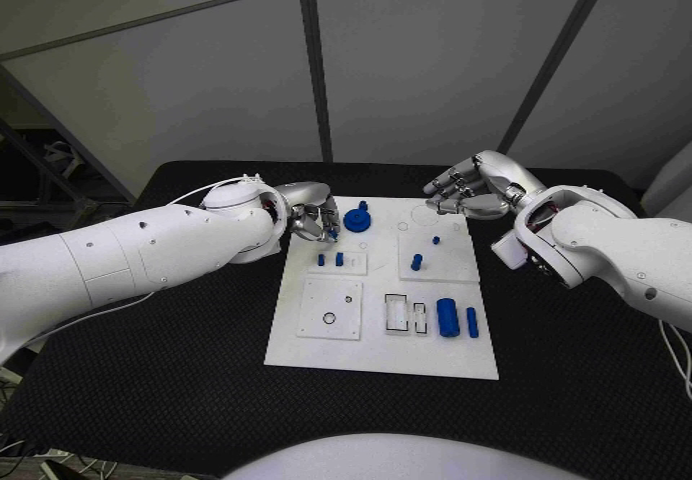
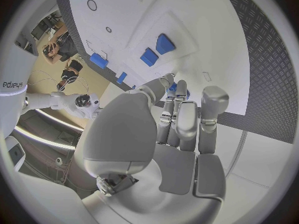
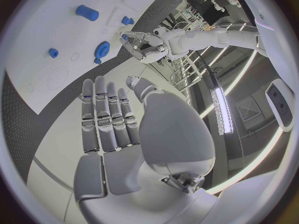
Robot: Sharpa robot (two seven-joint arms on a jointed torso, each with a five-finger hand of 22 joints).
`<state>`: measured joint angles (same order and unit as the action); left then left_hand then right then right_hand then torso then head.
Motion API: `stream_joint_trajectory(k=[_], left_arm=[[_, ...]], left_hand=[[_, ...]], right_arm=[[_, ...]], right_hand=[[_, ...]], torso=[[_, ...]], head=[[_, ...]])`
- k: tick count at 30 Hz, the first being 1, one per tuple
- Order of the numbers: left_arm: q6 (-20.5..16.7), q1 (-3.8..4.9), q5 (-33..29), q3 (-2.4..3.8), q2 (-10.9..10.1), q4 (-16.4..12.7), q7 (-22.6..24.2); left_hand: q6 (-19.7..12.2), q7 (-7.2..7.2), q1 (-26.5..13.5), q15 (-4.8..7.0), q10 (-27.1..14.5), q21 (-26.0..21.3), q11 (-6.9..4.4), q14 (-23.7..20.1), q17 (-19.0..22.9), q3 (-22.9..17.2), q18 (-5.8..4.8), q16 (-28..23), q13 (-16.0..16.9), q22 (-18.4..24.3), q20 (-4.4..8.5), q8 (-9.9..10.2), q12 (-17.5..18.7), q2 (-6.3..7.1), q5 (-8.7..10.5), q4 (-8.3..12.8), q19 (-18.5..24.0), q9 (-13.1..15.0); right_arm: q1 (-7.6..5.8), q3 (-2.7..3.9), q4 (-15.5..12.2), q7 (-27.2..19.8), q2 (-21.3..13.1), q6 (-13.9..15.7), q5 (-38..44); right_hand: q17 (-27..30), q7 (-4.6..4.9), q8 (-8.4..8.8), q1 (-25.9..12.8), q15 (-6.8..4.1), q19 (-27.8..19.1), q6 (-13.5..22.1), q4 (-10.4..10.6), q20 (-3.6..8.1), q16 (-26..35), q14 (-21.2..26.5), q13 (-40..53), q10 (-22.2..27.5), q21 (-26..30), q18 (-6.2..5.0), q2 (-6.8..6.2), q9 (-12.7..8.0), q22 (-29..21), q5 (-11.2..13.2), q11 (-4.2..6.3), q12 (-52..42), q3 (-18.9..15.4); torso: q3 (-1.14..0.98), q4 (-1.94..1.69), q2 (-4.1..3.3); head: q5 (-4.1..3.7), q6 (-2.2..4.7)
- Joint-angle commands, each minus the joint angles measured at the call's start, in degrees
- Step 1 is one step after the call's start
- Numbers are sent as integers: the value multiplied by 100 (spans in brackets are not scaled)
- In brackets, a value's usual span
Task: Assemble the parts on the task board
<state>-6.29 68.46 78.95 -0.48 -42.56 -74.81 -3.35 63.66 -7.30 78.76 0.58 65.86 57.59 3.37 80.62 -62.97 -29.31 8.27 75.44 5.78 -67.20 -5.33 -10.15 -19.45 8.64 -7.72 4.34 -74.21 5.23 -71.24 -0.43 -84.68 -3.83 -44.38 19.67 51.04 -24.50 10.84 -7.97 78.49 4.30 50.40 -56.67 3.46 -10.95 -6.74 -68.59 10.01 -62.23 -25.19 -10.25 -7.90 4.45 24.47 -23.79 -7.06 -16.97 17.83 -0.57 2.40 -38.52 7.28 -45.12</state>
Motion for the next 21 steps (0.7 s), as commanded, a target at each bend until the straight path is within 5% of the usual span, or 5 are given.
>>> stream_joint_trajectory(k=[1,21], left_arm=[[-55,6,-65,7,-19,-4,57],[228,7,-71,7,76,150,-108]], left_hand=[[34,3,-11,10,56,29,4,43,-7,-16,-117,30,10,-7,-7,-29,21,-37,36,2,-27,10],[38,2,-21,12,58,15,4,43,1,-10,-113,31,9,-1,-5,-25,31,-31,38,1,-21,9]], right_arm=[[-10,4,0,-38,4,-38,10],[-10,4,0,-26,5,-49,10]], right_hand=[[8,37,-7,-10,32,13,8,-20,-6,21,-4,-5,24,38,-2,28,-2,-10,-21,-20,21,-4],[8,37,-7,-10,32,13,8,-20,-6,21,-4,-5,24,38,-2,28,-2,-10,-21,-20,21,-4]], torso=[[-2,0,5],[-2,5,0]], head=[[4,-1],[3,-11]])
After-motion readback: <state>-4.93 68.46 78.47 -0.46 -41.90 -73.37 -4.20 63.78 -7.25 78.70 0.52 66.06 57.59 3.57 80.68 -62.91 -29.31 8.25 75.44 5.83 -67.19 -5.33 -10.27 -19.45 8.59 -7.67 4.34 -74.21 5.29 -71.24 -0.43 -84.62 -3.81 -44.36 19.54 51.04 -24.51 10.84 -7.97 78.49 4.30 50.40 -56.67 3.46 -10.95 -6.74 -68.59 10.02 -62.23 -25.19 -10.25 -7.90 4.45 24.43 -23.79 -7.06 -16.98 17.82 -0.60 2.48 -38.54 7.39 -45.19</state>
